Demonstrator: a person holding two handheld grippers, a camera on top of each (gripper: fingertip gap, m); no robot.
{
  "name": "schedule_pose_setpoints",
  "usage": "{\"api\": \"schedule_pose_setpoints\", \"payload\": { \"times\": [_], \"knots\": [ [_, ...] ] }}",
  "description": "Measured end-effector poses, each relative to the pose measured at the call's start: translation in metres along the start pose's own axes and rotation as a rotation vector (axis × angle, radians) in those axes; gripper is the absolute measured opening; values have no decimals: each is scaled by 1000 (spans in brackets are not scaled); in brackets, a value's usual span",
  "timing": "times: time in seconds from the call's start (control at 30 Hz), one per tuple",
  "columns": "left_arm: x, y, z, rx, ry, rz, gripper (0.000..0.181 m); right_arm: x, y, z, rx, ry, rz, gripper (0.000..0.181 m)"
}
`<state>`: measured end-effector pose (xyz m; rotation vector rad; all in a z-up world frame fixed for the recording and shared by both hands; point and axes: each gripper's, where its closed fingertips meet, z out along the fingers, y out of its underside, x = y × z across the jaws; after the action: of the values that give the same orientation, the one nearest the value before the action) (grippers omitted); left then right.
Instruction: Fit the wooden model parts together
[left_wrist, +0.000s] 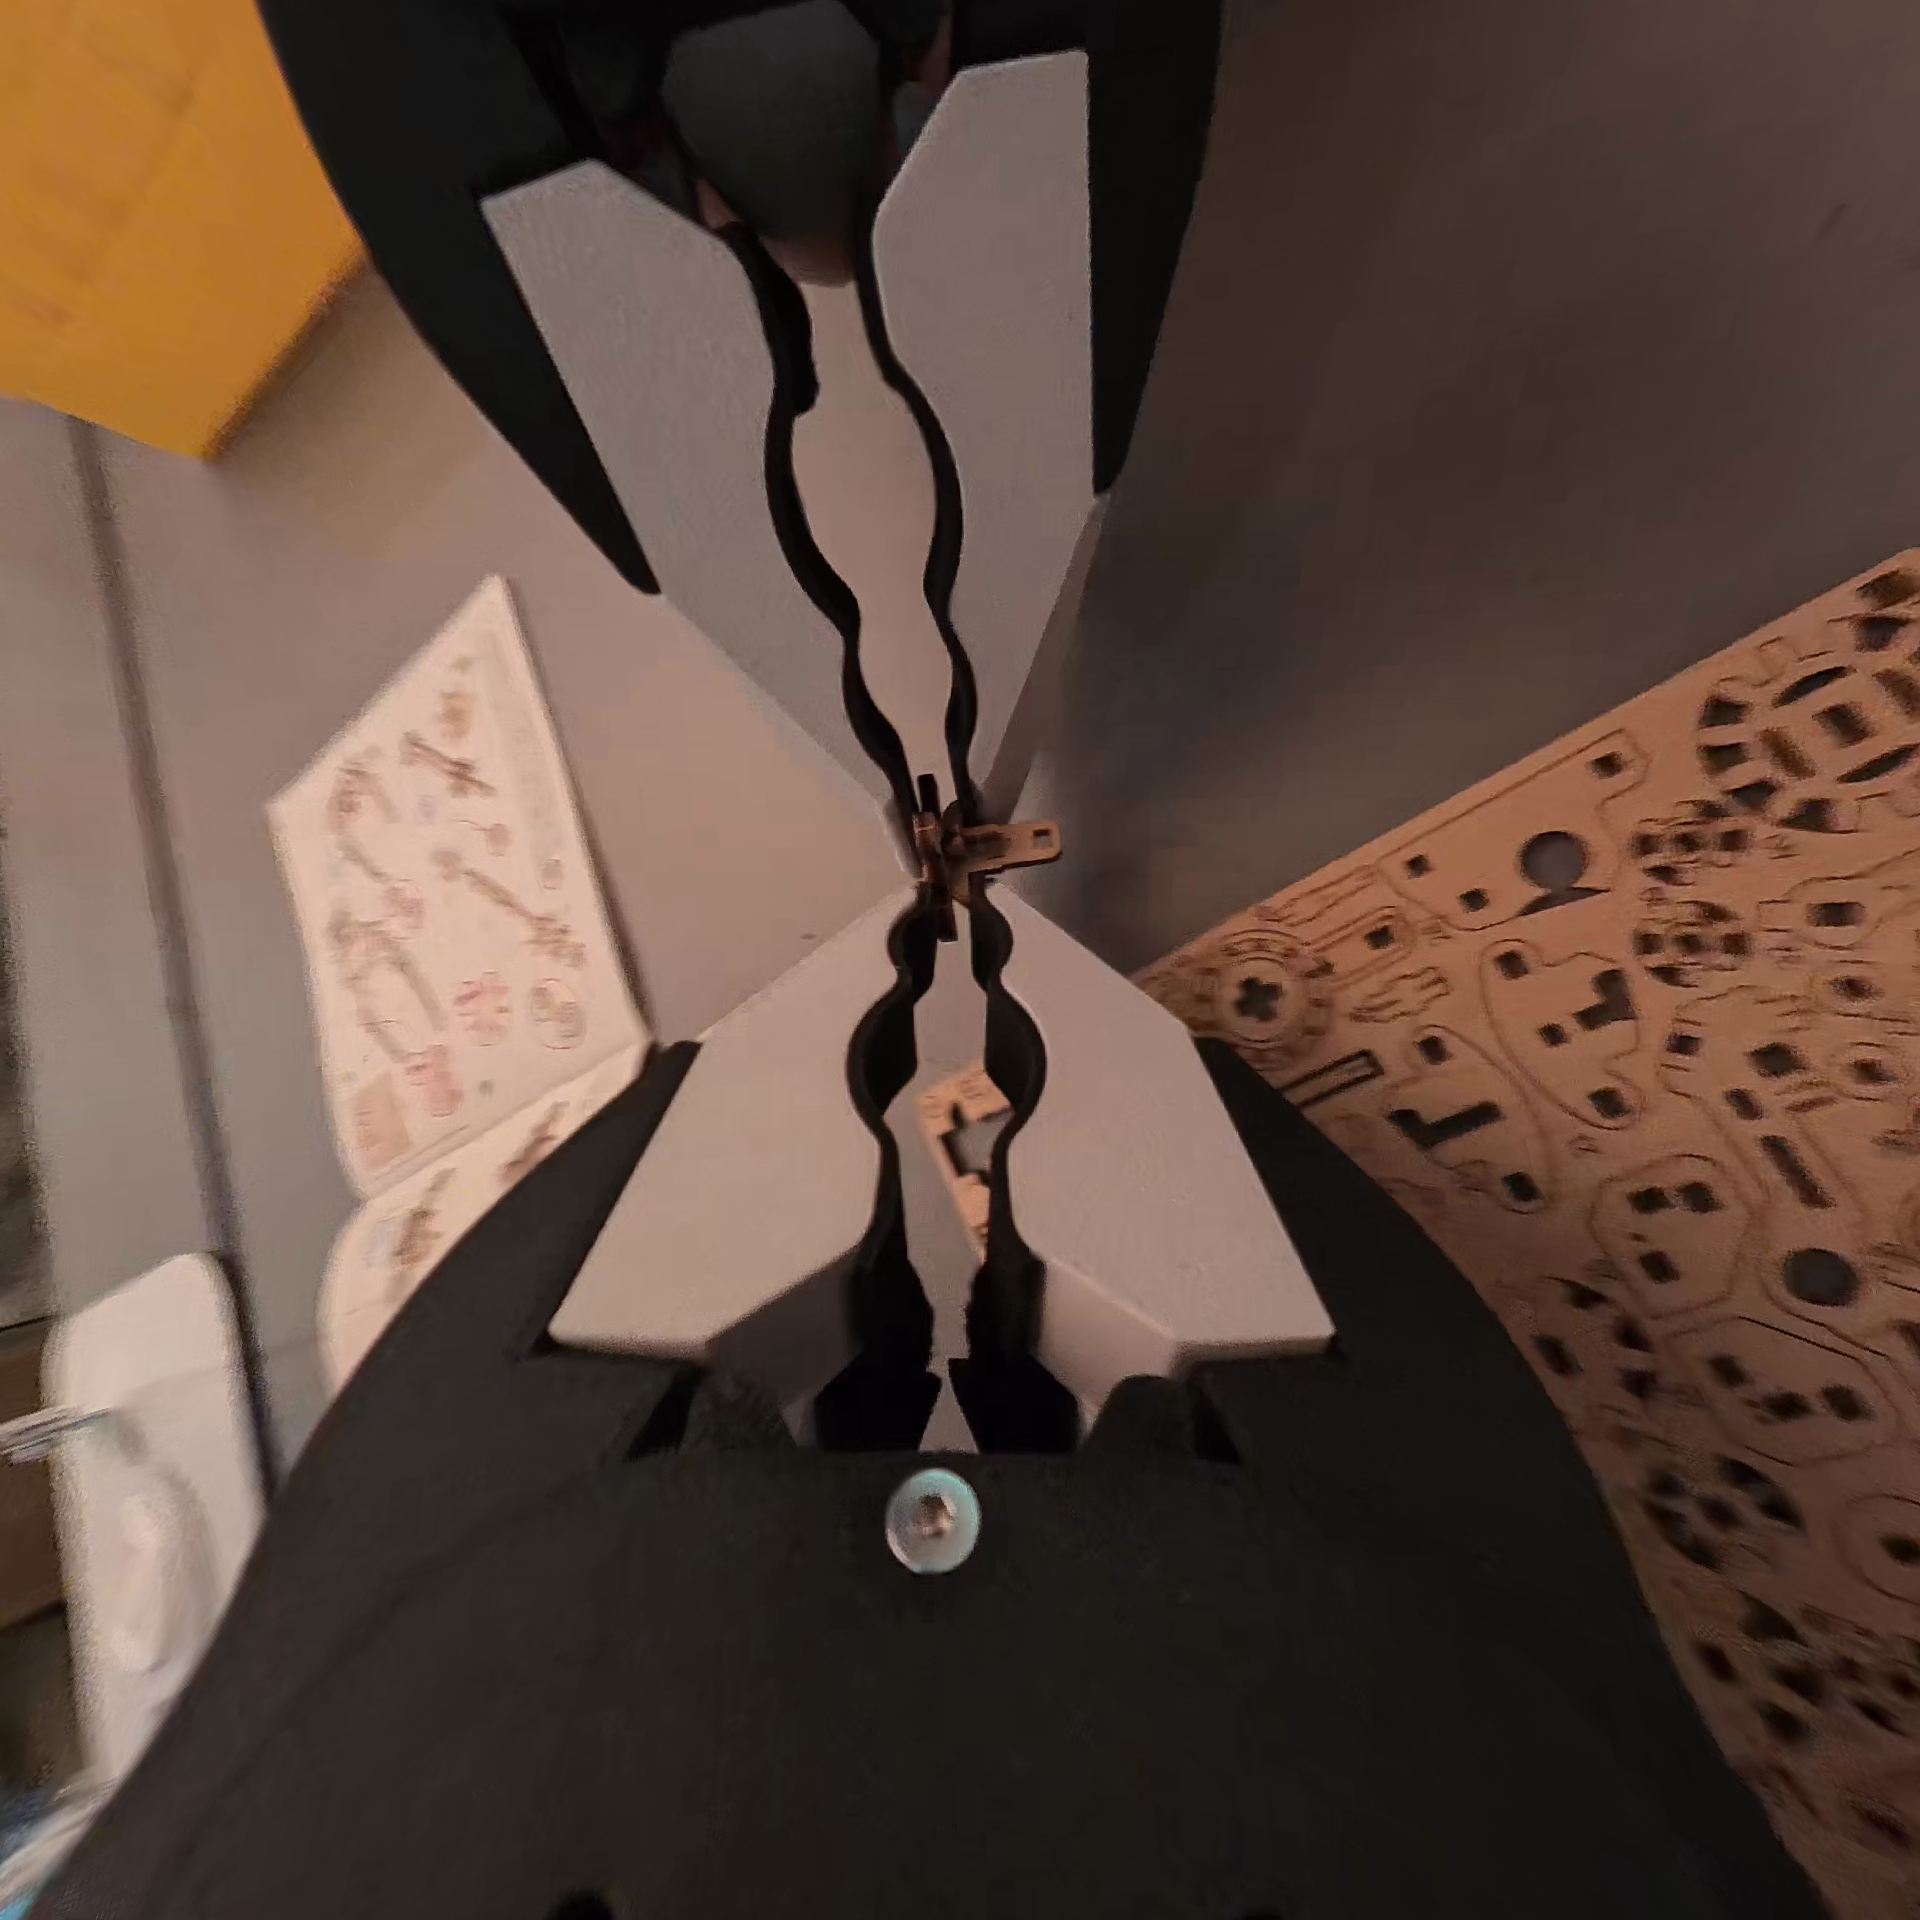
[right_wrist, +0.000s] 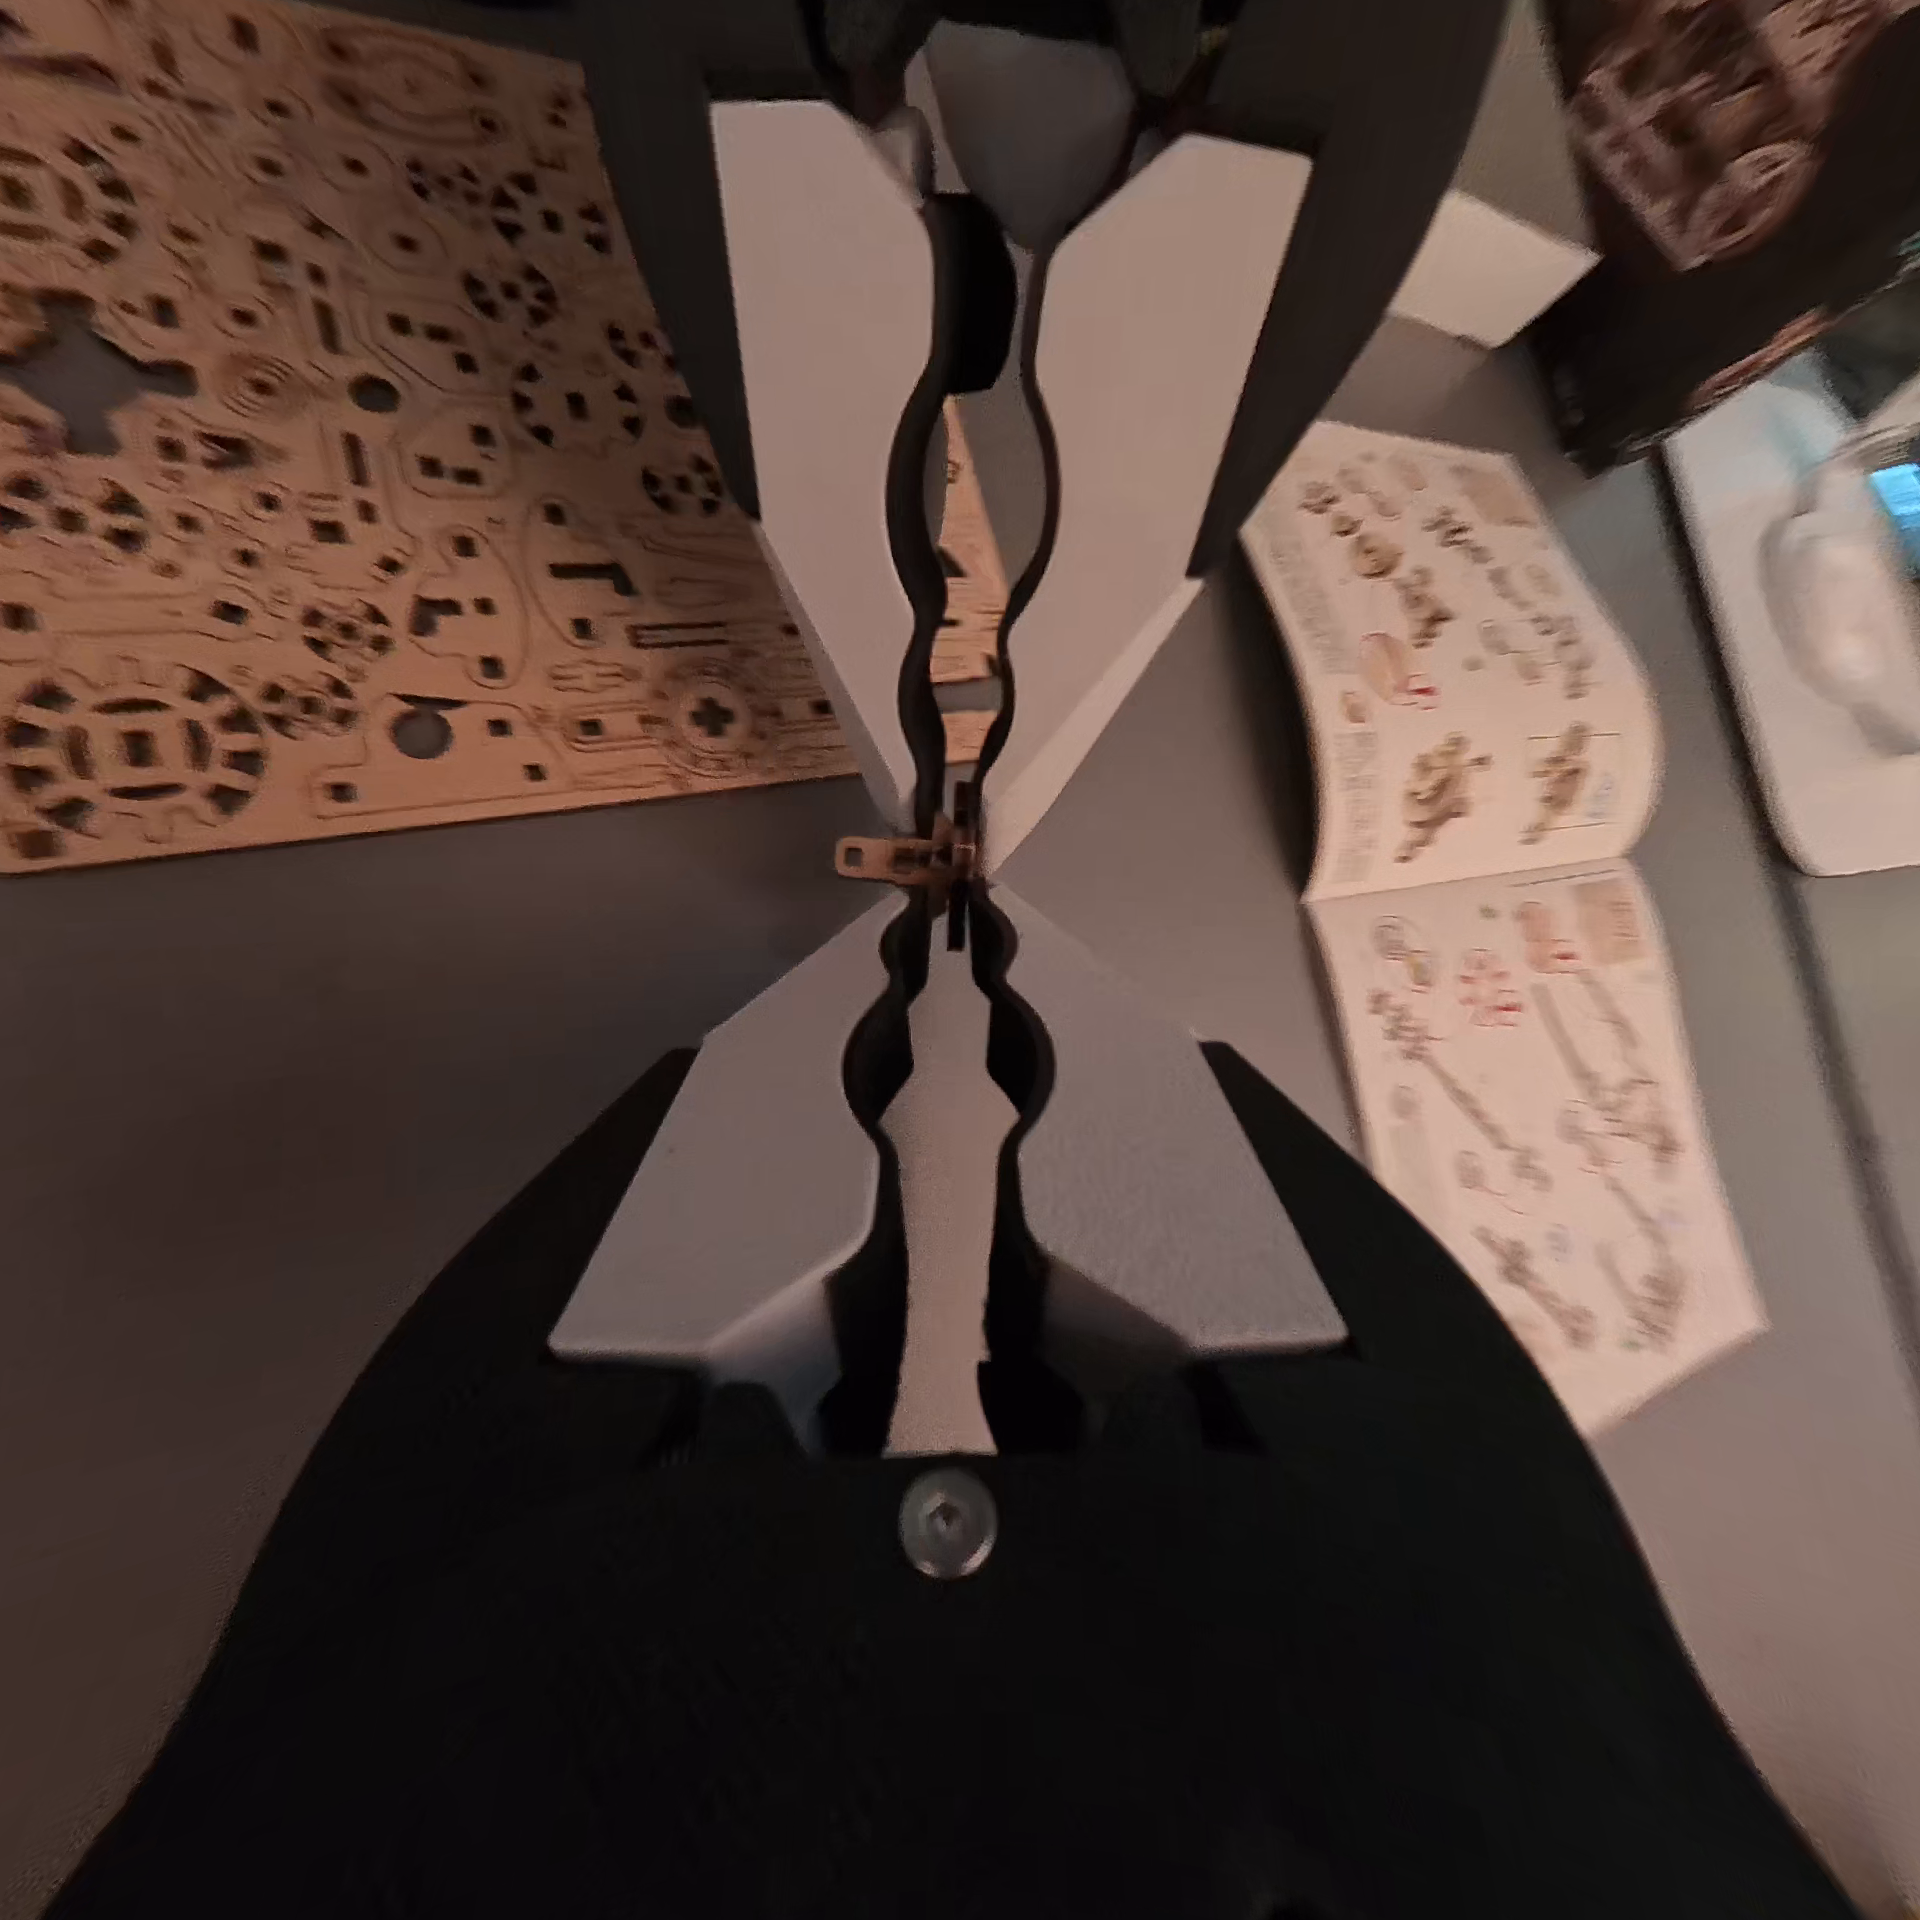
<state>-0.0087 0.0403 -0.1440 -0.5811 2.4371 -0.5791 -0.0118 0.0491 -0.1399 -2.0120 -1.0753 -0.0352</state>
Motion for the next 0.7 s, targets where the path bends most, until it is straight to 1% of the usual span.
{"api": "schedule_pose_setpoints", "payload": {
  "times": [0.07,0.1,0.17,0.3,0.37,0.47,0.6,0.63,0.7],
  "knots": [
    [-13,-1,-1,20,-125,75,3,11,0,-3,-9,89,-48,6],
    [-15,-2,-1,21,-168,116,3,13,0,-4,-10,104,-63,6],
    [-18,-2,-2,2,-216,171,3,14,0,-5,-13,125,-94,6],
    [-15,-2,-2,-10,-168,121,3,13,-1,-5,-37,147,-153,5],
    [-13,-5,-6,-8,-139,88,3,12,-5,-8,-17,133,-127,4],
    [-17,-10,-14,9,-165,107,3,15,-12,-14,13,167,-141,3],
    [-19,-10,-14,-2,-180,111,3,16,-11,-14,-6,199,-180,3],
    [-20,-10,-14,-7,-197,120,3,18,-11,-14,-9,208,-181,3],
    [-30,-13,-18,5,-276,144,4,28,-15,-19,20,264,-170,4]
  ]
}}
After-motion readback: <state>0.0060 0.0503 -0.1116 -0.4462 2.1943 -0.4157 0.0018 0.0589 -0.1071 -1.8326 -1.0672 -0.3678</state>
